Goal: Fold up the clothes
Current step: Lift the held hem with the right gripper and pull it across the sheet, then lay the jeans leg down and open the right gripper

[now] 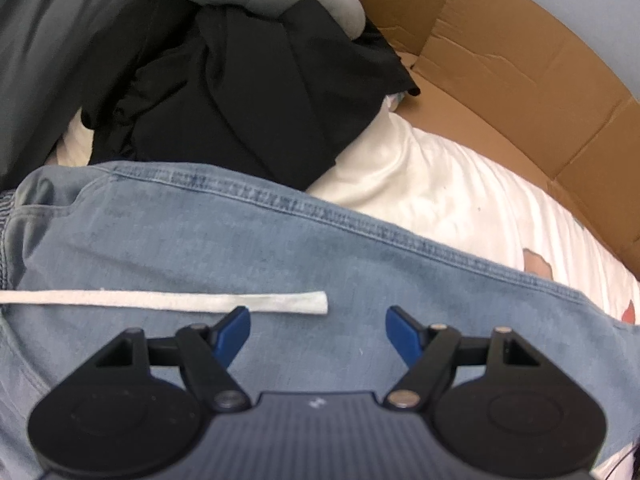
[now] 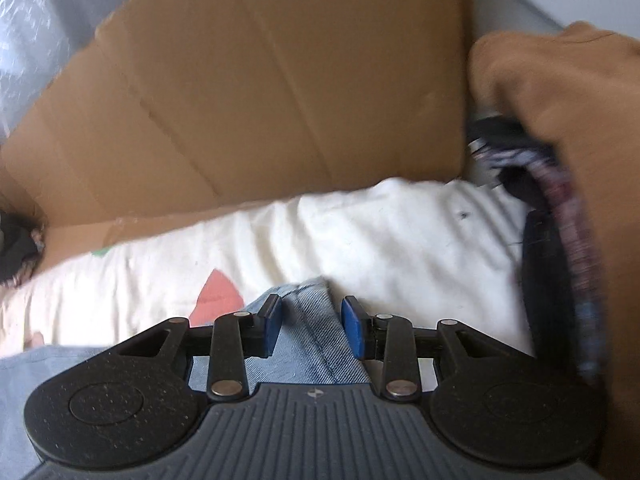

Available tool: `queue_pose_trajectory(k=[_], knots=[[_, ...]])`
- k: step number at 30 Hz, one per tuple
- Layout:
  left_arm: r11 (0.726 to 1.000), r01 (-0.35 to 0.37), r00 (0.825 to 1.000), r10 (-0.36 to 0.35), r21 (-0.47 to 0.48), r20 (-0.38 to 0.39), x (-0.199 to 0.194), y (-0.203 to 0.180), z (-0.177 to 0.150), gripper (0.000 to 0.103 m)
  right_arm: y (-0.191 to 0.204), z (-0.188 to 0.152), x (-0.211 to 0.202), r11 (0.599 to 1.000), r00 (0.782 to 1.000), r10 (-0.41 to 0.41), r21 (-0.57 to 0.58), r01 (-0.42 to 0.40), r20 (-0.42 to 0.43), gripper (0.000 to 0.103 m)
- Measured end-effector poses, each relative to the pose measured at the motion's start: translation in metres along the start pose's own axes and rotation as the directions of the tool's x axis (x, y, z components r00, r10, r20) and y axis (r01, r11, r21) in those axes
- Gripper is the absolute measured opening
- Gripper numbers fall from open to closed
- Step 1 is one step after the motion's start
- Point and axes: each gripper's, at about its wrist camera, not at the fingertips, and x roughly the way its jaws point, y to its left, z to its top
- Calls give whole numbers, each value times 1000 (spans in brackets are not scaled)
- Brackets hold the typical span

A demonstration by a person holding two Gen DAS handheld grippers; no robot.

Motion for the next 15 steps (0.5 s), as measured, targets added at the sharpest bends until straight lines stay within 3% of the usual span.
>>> queue_pose_trajectory(k=[8, 9, 11, 15], knots=[[999, -12, 1000, 11, -40, -12, 4, 15, -8, 77, 12, 0, 14, 992, 999, -44, -116, 41, -26, 39], [999, -12, 1000, 11, -37, -13, 5, 15, -8, 77, 14, 0, 15, 989, 998, -49, -140, 44, -27, 37], [1000, -13, 1000, 13, -26, -11, 6, 13, -9, 77, 20, 0, 12, 981, 998, -63, -184, 60, -14, 19], [1000, -13, 1000, 13, -10, 1, 4, 12, -8, 77, 26, 1, -7, 974, 992, -103, -196, 115, 72, 15]])
